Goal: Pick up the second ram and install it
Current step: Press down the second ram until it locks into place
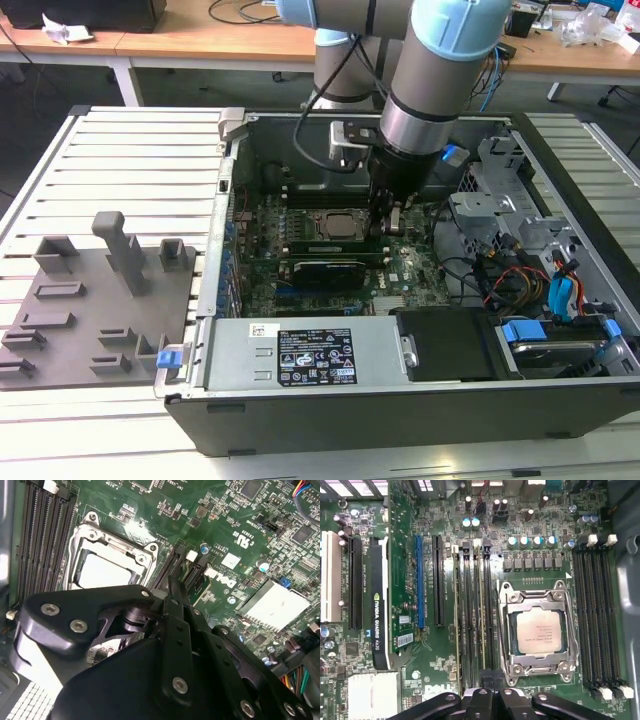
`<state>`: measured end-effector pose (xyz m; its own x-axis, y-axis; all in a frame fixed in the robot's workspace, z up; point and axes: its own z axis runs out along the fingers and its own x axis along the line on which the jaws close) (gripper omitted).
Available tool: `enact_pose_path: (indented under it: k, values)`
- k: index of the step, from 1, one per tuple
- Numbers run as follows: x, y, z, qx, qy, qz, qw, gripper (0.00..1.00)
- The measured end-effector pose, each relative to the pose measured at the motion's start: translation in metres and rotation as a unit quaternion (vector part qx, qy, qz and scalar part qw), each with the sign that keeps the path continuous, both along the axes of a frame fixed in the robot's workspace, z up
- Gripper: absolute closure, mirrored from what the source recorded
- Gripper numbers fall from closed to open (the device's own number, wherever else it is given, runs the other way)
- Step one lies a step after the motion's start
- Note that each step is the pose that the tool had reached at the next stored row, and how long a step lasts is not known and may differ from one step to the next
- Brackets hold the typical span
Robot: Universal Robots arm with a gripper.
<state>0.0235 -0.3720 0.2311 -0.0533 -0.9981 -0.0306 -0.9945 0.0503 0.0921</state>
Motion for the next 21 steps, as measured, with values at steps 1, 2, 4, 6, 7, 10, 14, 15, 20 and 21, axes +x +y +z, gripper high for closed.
enact_pose_path:
  k: [1, 2, 4, 6, 7, 10, 14, 15, 20, 21]
  values:
    - [0.0, -0.0001, -0.0023, -0.0003, 0.0, 0.001, 1.0, 0.89]
    - [0.0, -0.0001, -0.0027, -0.0002, 0.0001, 0.001, 1.0, 0.89]
    - [0.0, 0.0003, -0.0012, 0.0011, -0.0003, 0.001, 1.0, 0.89]
    - [-0.008, 0.0001, 0.0055, 0.0003, -0.0044, 0.001, 1.0, 0.89]
    - [-0.012, 0.0001, 0.0055, 0.0003, -0.0055, 0.001, 1.0, 0.89]
    - [-0.026, 0.0, 0.0055, 0.0003, -0.0086, 0.001, 1.0, 0.89]
    - [-0.054, 0.0001, 0.0054, 0.0003, -0.0144, 0.001, 0.9999, 0.89]
    - [-0.062, 0.0001, 0.0053, 0.0003, -0.016, 0.001, 0.9999, 0.89]
    - [-0.084, 0.0, 0.003, 0.0002, -0.0188, 0.001, 0.9998, 0.89]
    - [-0.086, 0.0, 0.0022, 0.0001, -0.0188, 0.001, 0.9998, 0.89]
